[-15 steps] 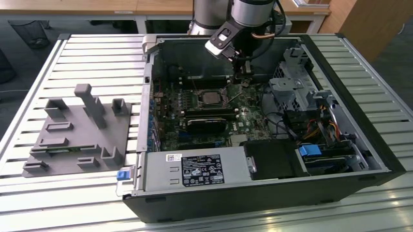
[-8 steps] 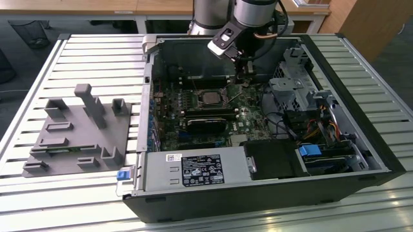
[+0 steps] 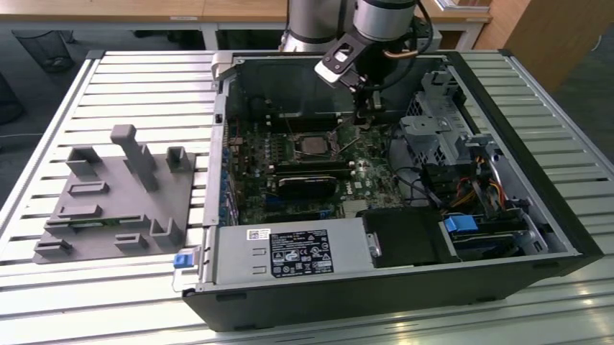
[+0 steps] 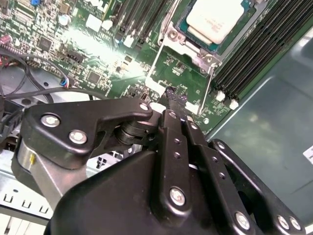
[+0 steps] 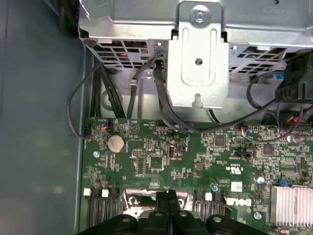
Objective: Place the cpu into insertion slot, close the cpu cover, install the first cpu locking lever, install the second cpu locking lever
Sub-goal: 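Close the cpu cover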
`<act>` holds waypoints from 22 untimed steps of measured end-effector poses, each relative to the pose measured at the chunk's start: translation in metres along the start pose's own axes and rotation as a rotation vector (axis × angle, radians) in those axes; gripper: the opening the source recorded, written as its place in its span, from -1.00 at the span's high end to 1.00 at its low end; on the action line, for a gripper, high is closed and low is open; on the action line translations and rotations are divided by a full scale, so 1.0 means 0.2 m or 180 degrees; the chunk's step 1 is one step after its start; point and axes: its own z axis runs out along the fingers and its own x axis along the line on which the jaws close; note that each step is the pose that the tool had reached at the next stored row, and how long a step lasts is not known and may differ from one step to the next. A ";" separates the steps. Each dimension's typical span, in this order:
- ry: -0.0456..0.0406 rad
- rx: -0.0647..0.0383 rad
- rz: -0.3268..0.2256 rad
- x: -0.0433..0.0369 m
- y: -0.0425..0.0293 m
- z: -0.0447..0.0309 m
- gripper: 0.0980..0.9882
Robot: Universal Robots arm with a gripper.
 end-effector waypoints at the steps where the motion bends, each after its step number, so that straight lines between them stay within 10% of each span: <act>1: 0.0000 0.0000 0.0000 0.005 0.007 0.003 0.95; 22: 0.0000 0.0004 0.0000 0.047 0.115 0.068 0.95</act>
